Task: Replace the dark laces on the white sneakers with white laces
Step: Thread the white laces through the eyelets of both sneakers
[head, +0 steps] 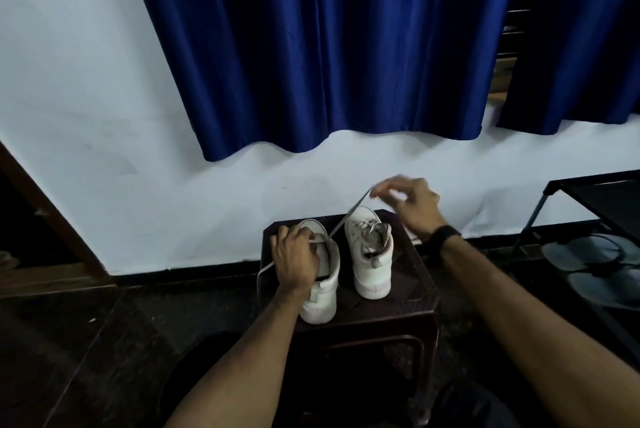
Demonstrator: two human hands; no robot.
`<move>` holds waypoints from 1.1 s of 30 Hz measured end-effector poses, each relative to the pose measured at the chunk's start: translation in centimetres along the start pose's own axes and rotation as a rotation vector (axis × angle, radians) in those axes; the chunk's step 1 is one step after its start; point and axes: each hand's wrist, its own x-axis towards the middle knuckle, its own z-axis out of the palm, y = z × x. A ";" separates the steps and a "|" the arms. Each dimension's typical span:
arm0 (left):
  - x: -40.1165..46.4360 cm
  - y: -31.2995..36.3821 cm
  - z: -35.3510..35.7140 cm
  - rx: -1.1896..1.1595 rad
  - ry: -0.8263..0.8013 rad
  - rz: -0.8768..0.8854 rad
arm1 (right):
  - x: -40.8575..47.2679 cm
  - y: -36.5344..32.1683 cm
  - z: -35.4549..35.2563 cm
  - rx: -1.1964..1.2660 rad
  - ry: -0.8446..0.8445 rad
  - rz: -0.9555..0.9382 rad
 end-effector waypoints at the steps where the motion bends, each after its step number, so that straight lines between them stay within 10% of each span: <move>1: 0.0 0.0 0.1 -0.002 0.003 -0.001 | 0.3 -0.4 -1.0 0.430 0.111 0.040; 3: 0.1 -0.1 0.3 -0.002 0.016 0.000 | 0.4 -1.3 -2.8 1.202 0.144 0.159; 5: 0.1 0.0 0.3 -0.003 0.029 0.004 | 0.0 -1.9 -3.5 1.478 -0.016 0.321; 11: 0.2 -0.1 0.2 -0.009 0.006 -0.091 | -1.3 0.4 1.0 -0.649 -0.452 0.033; 15: 0.1 0.1 0.2 -0.012 -0.009 -0.159 | -1.3 -0.8 -0.4 -1.071 -0.329 -0.097; 21: 0.1 0.4 0.1 -0.009 -0.032 -0.179 | 0.5 -1.2 -5.7 -0.459 0.269 0.002; 25: 0.0 0.2 0.3 0.032 -0.024 -0.161 | -0.1 -1.6 -5.1 -0.205 0.373 -0.021; 33: -0.1 0.1 0.3 -0.026 -0.009 -0.179 | -1.3 0.0 -4.0 -0.297 -0.375 0.144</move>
